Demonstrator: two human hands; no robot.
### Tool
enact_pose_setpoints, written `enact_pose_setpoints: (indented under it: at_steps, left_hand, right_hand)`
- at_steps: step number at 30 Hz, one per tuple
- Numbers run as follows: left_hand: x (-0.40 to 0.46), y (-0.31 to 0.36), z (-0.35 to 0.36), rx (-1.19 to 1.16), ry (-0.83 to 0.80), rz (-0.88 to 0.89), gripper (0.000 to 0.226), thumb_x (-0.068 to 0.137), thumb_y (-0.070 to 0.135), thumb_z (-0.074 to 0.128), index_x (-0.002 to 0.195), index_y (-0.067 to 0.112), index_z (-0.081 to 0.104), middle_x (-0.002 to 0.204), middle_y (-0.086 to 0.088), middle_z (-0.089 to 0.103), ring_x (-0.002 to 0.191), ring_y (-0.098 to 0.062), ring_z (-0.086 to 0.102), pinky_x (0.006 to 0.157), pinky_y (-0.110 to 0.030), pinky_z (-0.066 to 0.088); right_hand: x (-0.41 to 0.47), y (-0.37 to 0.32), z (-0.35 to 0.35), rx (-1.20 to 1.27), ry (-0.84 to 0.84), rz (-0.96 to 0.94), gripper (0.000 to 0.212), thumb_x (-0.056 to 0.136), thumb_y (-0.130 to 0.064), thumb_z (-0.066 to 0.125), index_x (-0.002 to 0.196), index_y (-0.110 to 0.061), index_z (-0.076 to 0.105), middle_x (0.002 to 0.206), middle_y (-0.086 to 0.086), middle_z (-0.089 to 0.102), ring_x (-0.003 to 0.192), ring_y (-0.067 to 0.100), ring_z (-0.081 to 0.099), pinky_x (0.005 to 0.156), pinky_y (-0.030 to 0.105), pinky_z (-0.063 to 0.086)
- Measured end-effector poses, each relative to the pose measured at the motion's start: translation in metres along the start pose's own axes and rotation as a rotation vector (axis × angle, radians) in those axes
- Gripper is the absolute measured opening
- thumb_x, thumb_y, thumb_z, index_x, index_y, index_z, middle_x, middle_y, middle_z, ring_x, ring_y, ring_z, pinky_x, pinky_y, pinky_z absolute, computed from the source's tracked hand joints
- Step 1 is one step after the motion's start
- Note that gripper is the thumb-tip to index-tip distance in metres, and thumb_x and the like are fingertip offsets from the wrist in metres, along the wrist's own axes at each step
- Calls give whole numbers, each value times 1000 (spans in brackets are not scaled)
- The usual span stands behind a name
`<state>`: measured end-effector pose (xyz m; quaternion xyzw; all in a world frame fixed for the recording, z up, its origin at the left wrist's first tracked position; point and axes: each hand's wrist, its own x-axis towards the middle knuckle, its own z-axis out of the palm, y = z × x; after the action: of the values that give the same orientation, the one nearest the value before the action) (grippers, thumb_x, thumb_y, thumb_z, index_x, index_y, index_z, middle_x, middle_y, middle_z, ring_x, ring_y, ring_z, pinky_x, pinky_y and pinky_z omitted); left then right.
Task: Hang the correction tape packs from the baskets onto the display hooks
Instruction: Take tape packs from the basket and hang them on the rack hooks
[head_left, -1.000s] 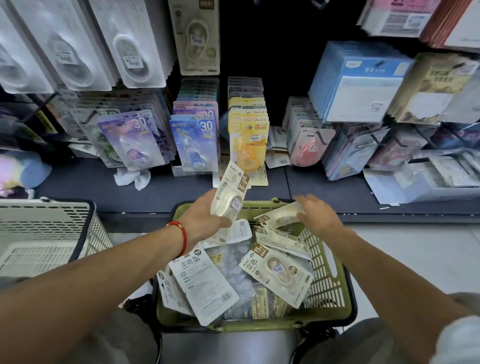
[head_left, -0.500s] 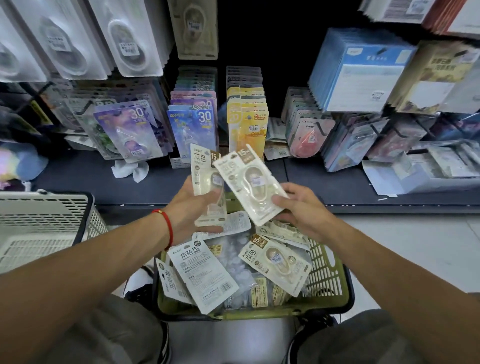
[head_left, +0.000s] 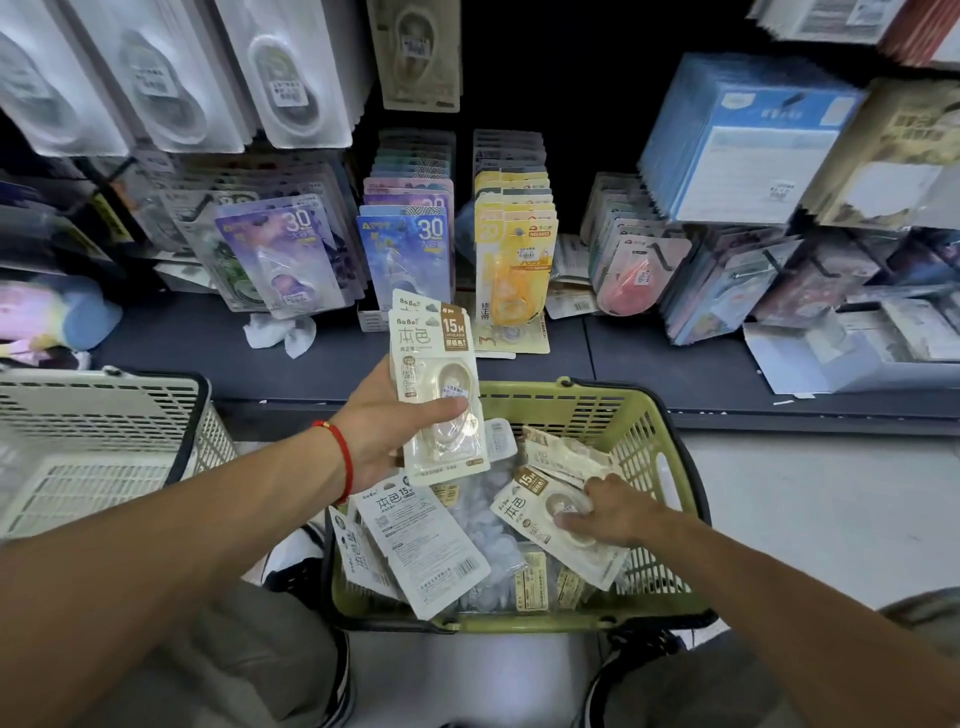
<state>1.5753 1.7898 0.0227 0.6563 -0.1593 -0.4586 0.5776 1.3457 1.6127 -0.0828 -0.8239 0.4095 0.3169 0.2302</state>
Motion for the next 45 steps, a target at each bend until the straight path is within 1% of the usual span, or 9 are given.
enact_pose_setpoints:
  at_steps: [7, 11, 16, 19, 22, 28, 35, 40, 45]
  left_hand:
    - [2, 1, -2, 23, -10, -19, 52, 84, 14, 86, 130, 25, 65, 118, -2, 79, 110, -27, 76, 99, -58, 58]
    - [1, 4, -3, 21, -21, -19, 49, 85, 16, 85, 130, 25, 66, 118, -2, 79, 110, -27, 76, 99, -57, 59]
    - [-3, 5, -3, 21, -23, -8, 48, 87, 13, 83, 131, 25, 66, 118, -2, 79, 110, -27, 76, 98, -56, 59]
    - [-3, 3, -3, 25, -27, -9, 49, 87, 13, 84, 131, 25, 65, 117, -2, 80, 107, -25, 77, 95, -53, 61]
    - [-1, 3, -6, 20, -24, -3, 48, 86, 15, 84, 130, 26, 66, 117, -1, 80, 107, -24, 77, 96, -53, 61]
    - [6, 9, -9, -20, 17, 77, 63, 79, 32, 88, 134, 29, 58, 123, 4, 77, 117, -23, 73, 104, -54, 56]
    - [6, 52, 12, -131, -107, 197, 72, 76, 55, 82, 139, 47, 49, 131, 18, 72, 123, -12, 69, 100, -47, 59]
    - [1, 95, 20, -266, -145, 317, 66, 77, 40, 84, 134, 38, 50, 129, 8, 75, 115, -18, 74, 84, -42, 65]
    - [-8, 128, 5, -276, -166, 447, 68, 78, 11, 83, 136, 29, 52, 130, -4, 75, 118, -24, 73, 85, -35, 64]
  right_hand:
    - [3, 1, 1, 301, 58, 3, 93, 74, -53, 91, 146, -18, 44, 145, 7, 50, 127, 24, 57, 104, 40, 53]
    - [0, -6, 1, 231, 117, -75, 81, 77, -43, 91, 140, -20, 46, 137, 2, 59, 120, 21, 57, 96, 34, 50]
    - [-1, -7, 0, 87, 213, -95, 82, 78, -52, 86, 143, -18, 49, 142, 3, 49, 138, 25, 44, 113, 37, 42]
    - [-4, -9, 0, 91, 222, -162, 85, 77, -51, 87, 145, -20, 46, 136, -1, 51, 130, 20, 48, 111, 36, 44]
    - [-9, -15, -1, 257, 134, -189, 80, 77, -41, 87, 140, -21, 43, 121, -5, 64, 108, 15, 63, 91, 31, 54]
    - [-31, -18, -72, 895, 285, -215, 48, 79, -18, 90, 120, -15, 63, 109, 7, 79, 98, 26, 77, 93, 50, 62]
    - [-91, -64, -156, 1488, 214, -651, 47, 80, -23, 82, 124, -9, 72, 116, 16, 78, 100, 32, 77, 78, 38, 65]
    - [-105, -104, -175, 1566, 231, -747, 50, 85, -28, 81, 131, -11, 70, 127, 16, 75, 117, 37, 73, 97, 51, 60]
    - [-113, -127, -193, 1522, 272, -836, 45, 83, -35, 86, 123, -17, 77, 126, 15, 76, 114, 36, 74, 82, 38, 65]
